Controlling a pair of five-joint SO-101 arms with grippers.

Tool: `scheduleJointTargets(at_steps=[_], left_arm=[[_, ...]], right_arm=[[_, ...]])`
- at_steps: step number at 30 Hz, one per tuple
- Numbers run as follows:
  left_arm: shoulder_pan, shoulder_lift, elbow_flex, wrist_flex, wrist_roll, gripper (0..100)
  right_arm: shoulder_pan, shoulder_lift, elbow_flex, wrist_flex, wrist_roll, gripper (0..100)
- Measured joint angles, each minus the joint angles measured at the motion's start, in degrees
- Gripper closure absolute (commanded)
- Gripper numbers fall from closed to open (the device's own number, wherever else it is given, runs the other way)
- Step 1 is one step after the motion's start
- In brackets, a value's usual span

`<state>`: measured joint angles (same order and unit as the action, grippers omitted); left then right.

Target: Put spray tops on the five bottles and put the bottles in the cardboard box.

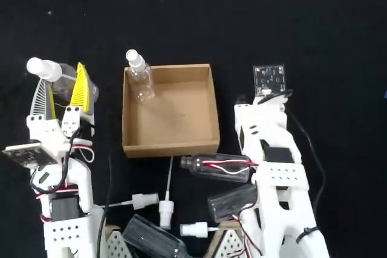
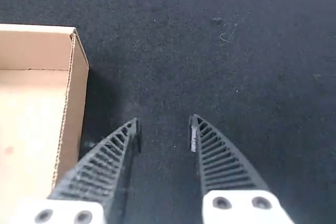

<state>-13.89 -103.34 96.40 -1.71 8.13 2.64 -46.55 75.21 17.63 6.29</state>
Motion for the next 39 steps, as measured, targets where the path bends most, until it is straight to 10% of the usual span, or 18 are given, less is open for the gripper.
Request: scheduleJointTargets(at_steps=[22, 39], left_arm=[[9.05, 44.04, -1.58, -36.13, -5.89, 97], [19.6, 44.84, -0.88, -32.09, -1.32, 97]], right_arm=[[0.0, 0.0, 0.88, -0.18, 0.0, 86.8], [0.0, 0.0, 0.88, -0.18, 0.0, 86.8]])
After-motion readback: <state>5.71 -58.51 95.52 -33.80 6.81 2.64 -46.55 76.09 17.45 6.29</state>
